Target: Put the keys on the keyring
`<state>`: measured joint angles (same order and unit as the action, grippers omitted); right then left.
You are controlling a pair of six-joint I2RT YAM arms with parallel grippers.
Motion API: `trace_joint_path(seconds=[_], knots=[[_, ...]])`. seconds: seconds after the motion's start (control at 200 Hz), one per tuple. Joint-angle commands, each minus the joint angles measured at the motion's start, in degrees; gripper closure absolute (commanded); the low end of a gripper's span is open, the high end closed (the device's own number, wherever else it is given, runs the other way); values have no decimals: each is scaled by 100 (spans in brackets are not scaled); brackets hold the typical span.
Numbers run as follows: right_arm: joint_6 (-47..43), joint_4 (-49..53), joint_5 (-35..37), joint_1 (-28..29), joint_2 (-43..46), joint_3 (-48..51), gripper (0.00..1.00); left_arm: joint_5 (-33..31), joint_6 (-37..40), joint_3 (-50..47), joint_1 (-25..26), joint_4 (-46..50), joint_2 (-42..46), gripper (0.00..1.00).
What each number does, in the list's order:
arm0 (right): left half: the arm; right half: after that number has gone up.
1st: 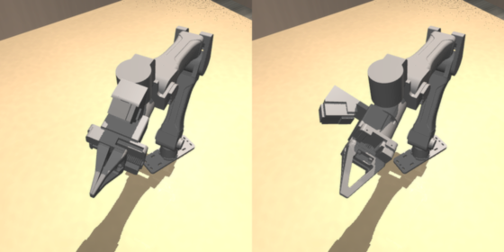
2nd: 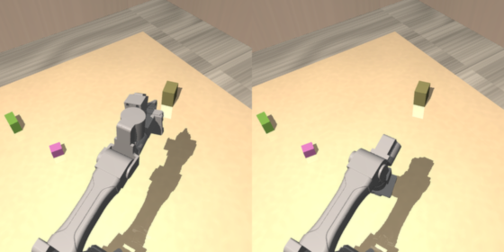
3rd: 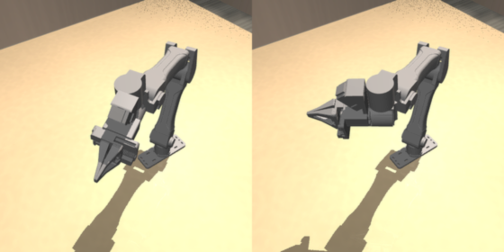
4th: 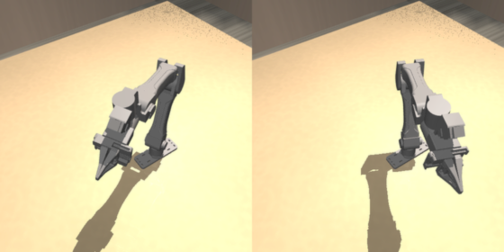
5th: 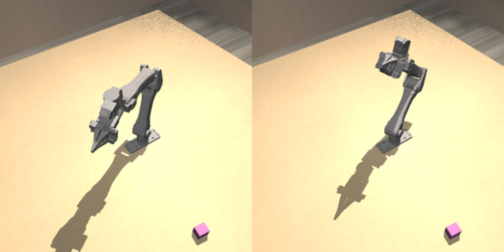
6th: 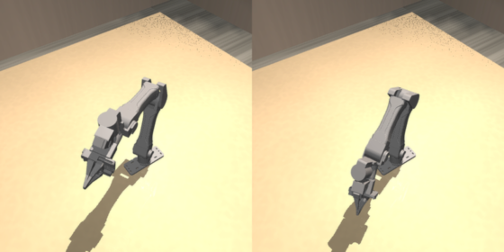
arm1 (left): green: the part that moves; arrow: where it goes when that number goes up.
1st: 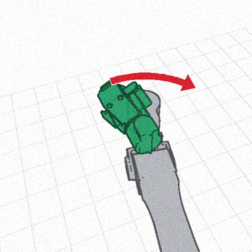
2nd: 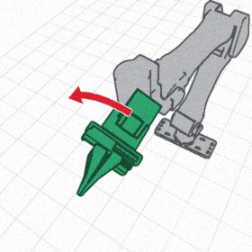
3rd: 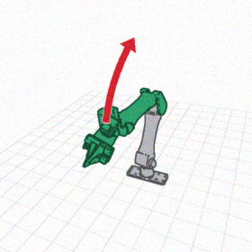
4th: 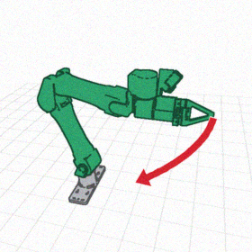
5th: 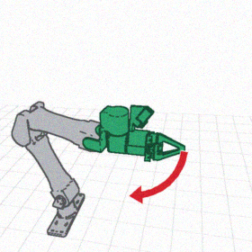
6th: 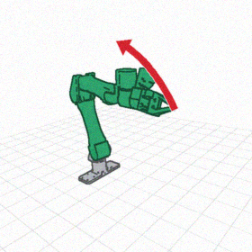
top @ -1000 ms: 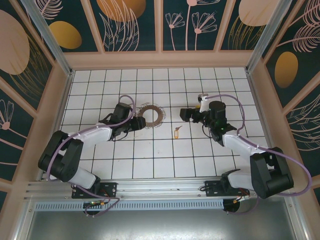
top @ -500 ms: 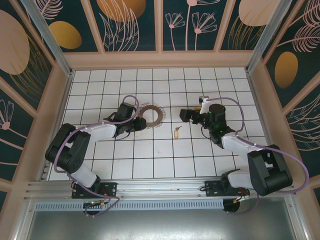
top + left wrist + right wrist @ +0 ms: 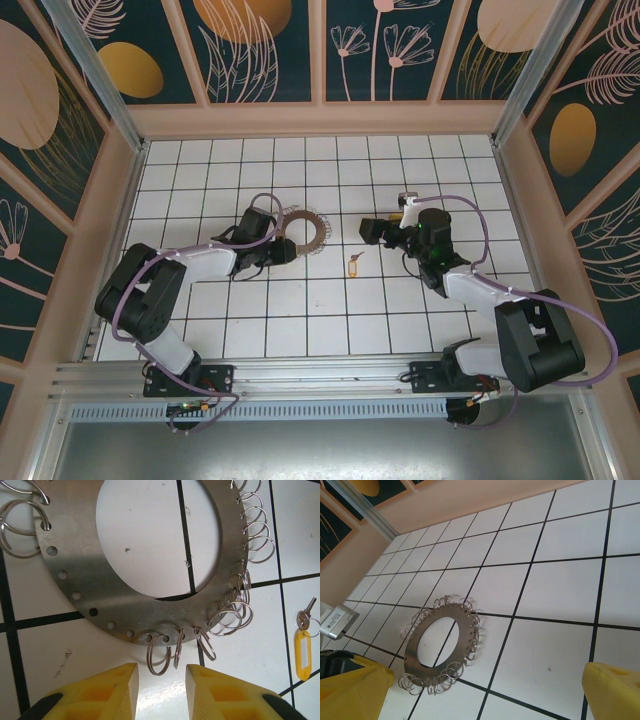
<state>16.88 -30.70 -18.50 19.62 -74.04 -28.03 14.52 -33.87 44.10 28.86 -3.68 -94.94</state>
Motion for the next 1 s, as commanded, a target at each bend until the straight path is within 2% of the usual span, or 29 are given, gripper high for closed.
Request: trace_joint_path(seconds=[0.0, 0.45, 0.996], knots=[[-45, -180, 53, 38, 152, 95, 1, 16, 100, 152, 29, -80, -139, 70], [-54, -197, 82, 38, 168, 127, 1, -32, 135, 266, 40, -58, -293, 76], [-71, -226, 88, 40, 127, 138, 1, 24, 126, 297, 49, -132, -517, 77]])
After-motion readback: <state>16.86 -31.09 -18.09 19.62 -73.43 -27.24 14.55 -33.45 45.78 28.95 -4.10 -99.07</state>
